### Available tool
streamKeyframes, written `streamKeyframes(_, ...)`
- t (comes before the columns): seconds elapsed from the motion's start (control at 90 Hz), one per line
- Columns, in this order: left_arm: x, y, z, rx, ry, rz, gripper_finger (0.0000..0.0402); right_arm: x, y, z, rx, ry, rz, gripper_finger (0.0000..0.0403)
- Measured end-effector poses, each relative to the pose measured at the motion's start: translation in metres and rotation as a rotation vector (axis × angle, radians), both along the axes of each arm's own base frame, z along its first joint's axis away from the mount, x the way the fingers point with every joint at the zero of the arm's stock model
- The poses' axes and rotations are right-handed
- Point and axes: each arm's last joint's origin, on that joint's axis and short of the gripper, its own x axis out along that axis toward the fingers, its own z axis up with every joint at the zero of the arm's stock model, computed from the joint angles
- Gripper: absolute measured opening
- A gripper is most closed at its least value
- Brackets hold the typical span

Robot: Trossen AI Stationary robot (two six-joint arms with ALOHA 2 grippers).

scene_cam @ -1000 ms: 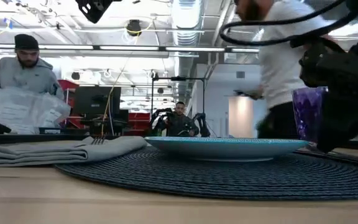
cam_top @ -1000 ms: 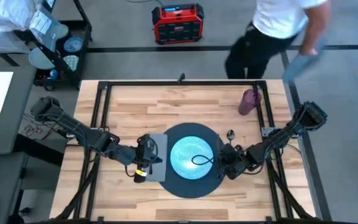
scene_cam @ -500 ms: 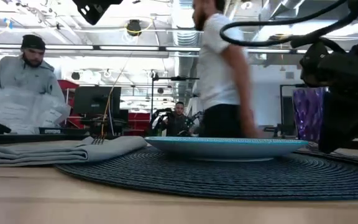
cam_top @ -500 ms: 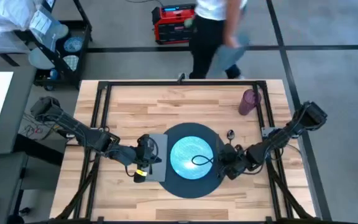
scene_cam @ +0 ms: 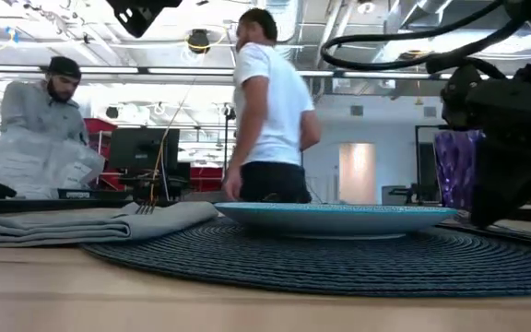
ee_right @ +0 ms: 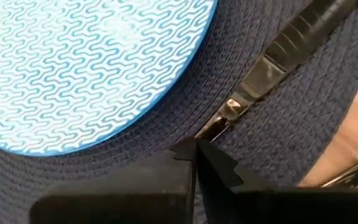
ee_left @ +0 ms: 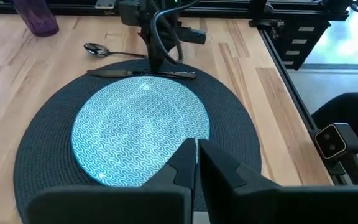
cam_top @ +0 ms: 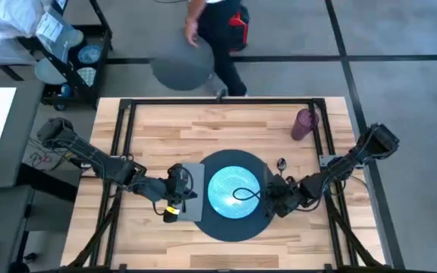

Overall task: Set table place
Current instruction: Put the black table knife on the tablemat to the right side of the blue plate, then put the black spoon on the tablemat to the right side of the black fork

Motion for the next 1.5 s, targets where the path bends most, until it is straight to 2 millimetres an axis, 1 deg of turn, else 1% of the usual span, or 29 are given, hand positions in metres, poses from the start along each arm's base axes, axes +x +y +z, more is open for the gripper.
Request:
streamKeyframes(0.089, 0.000, 0.000, 0.000, 0.001, 0.005, 0.001, 0.0000, -0.011, -0.003, 0.003, -0.062, 0.012, -0.088, 0.0000)
streamKeyframes(0.189, 0.000, 0.000, 0.000, 0.001, 0.005, 0.001, 0.0000, -0.023, -0.006, 0.013, -0.105, -0.021, -0.164, 0.0002)
streamKeyframes(0.267, 0.000, 0.000, 0.000, 0.001, 0.005, 0.001, 0.0000, -0.027, -0.008, 0.020, -0.092, -0.031, -0.175, 0.0012)
streamKeyframes(0.356, 0.000, 0.000, 0.000, 0.001, 0.005, 0.000, 0.0000, -0.028, -0.011, 0.023, -0.078, -0.026, -0.180, 0.0033)
streamKeyframes(0.467, 0.000, 0.000, 0.000, 0.001, 0.005, 0.001, 0.0000, -0.028, -0.016, 0.021, -0.093, 0.006, -0.204, 0.0068)
streamKeyframes(0.578, 0.000, 0.000, 0.000, 0.001, 0.006, 0.001, 0.0000, -0.029, -0.025, 0.016, -0.117, 0.074, -0.279, 0.0095)
streamKeyframes(0.678, 0.000, 0.000, -0.001, -0.001, 0.006, 0.002, 0.0000, -0.026, -0.032, 0.010, -0.107, 0.139, -0.313, 0.0107)
streamKeyframes(0.789, 0.000, 0.000, -0.001, -0.002, 0.006, 0.002, 0.0000, -0.022, -0.039, 0.005, -0.107, 0.174, -0.339, 0.0108)
streamKeyframes(1.044, 0.000, 0.000, -0.001, -0.007, 0.008, 0.006, 0.0000, -0.017, -0.047, -0.001, -0.094, 0.233, -0.353, 0.0108)
streamKeyframes(1.178, 0.000, 0.000, -0.001, -0.007, 0.009, 0.007, 0.0000, -0.019, -0.052, -0.004, -0.083, 0.250, -0.370, 0.0097)
streamKeyframes(1.311, -0.001, 0.000, -0.001, -0.010, 0.011, 0.009, 0.0000, -0.021, -0.055, -0.010, -0.066, 0.231, -0.376, 0.0067)
streamKeyframes(1.444, -0.001, 0.000, -0.001, -0.009, 0.012, 0.009, 0.0000, -0.023, -0.056, -0.015, -0.061, 0.200, -0.377, 0.0015)
streamKeyframes(1.5, -0.001, 0.000, -0.001, -0.009, 0.012, 0.009, 0.0000, -0.023, -0.055, -0.015, -0.060, 0.197, -0.370, 0.0007)
